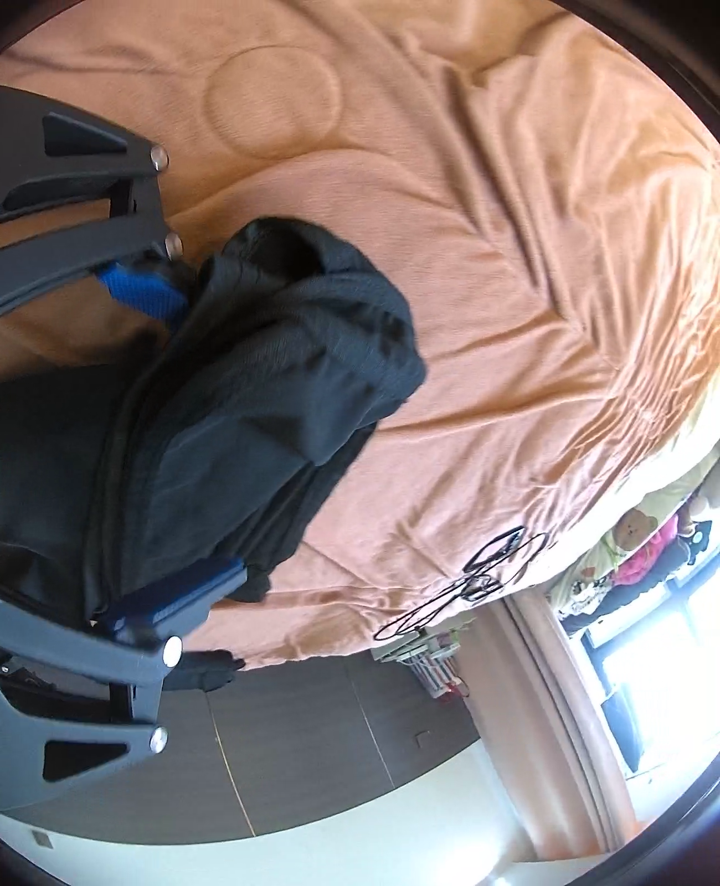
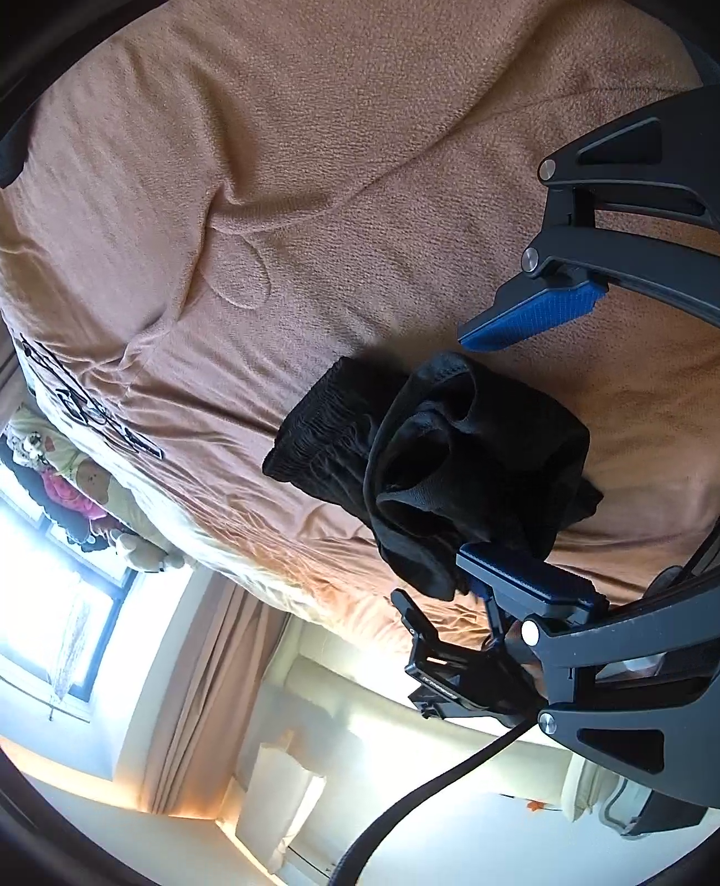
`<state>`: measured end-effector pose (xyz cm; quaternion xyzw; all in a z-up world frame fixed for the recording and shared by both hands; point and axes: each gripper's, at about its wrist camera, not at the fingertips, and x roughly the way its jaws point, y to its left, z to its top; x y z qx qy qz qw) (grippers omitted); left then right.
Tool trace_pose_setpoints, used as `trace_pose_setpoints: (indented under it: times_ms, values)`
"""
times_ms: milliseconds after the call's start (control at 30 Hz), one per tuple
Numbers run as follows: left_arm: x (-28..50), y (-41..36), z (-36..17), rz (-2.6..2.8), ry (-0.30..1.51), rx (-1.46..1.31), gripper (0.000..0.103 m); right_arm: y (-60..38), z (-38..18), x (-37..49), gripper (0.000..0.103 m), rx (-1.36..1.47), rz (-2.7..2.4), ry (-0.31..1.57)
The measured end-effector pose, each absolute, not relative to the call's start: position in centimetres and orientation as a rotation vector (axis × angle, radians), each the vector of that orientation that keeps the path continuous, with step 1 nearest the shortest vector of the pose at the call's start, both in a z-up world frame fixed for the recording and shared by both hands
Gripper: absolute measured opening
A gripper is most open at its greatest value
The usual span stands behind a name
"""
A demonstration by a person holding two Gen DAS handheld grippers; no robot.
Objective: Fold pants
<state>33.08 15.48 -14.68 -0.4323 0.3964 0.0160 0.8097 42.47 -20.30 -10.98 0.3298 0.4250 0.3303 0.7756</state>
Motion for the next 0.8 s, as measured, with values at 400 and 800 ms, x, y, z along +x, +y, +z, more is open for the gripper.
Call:
trace_pose_setpoints:
  times_ms: [400, 800]
  values:
    - [36.4, 15.2, -11.3, 0.045, 0.830, -0.799, 0.010, -20.3, -11.7, 42.1, 0.009, 0.655, 0.706, 0.949]
    - [41.6, 12.6, -8.3, -0.021, 0.839, -0.687, 0.009, -21.0, -11.6, 41.2, 0.000, 0.633, 0.732, 0.927]
